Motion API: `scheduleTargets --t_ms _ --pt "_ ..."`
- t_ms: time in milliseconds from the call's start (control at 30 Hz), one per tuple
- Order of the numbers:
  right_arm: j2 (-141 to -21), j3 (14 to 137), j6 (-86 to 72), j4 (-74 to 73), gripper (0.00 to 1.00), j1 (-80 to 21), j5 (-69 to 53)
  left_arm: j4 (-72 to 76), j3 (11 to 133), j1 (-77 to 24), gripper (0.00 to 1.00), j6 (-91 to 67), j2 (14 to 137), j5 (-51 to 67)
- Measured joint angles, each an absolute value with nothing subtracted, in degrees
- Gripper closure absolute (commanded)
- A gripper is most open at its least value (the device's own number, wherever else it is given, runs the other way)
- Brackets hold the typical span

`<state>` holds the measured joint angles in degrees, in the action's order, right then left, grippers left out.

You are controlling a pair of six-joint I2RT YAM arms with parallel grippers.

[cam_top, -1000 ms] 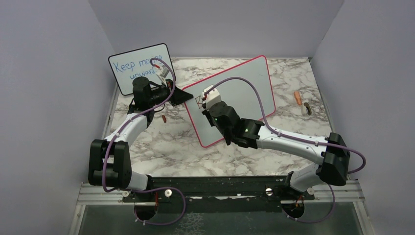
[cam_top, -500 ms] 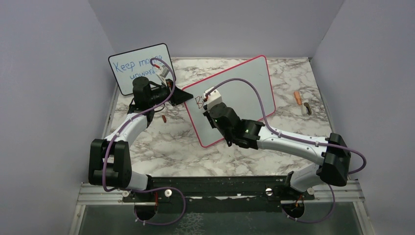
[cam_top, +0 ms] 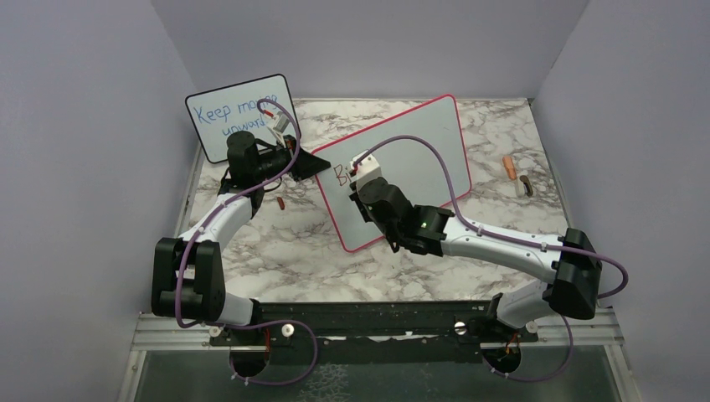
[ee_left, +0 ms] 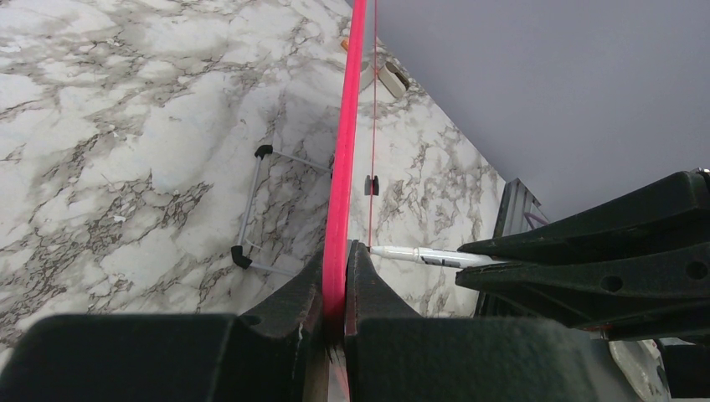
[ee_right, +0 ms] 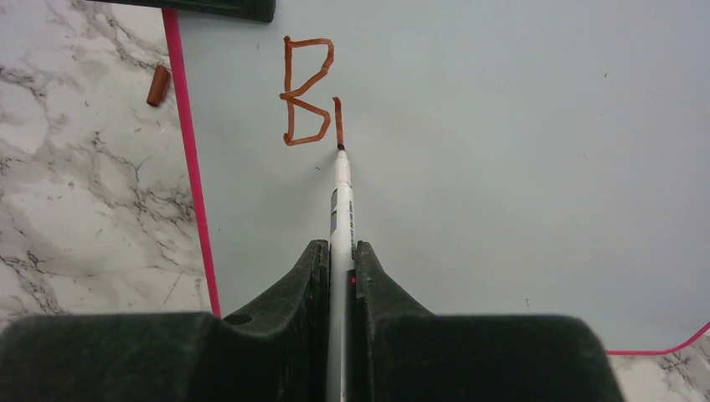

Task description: Write a sentence on the whiteboard

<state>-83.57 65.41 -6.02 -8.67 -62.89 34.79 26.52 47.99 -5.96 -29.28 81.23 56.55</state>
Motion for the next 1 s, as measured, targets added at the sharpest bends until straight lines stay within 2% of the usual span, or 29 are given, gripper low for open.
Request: scheduleTargets --t_ms 1000 --pt "-83.9 65.39 -3.46 -4.29 0.99 -62.5 34.94 26.55 47.99 -5.96 1.0 -29.28 81.25 56.53"
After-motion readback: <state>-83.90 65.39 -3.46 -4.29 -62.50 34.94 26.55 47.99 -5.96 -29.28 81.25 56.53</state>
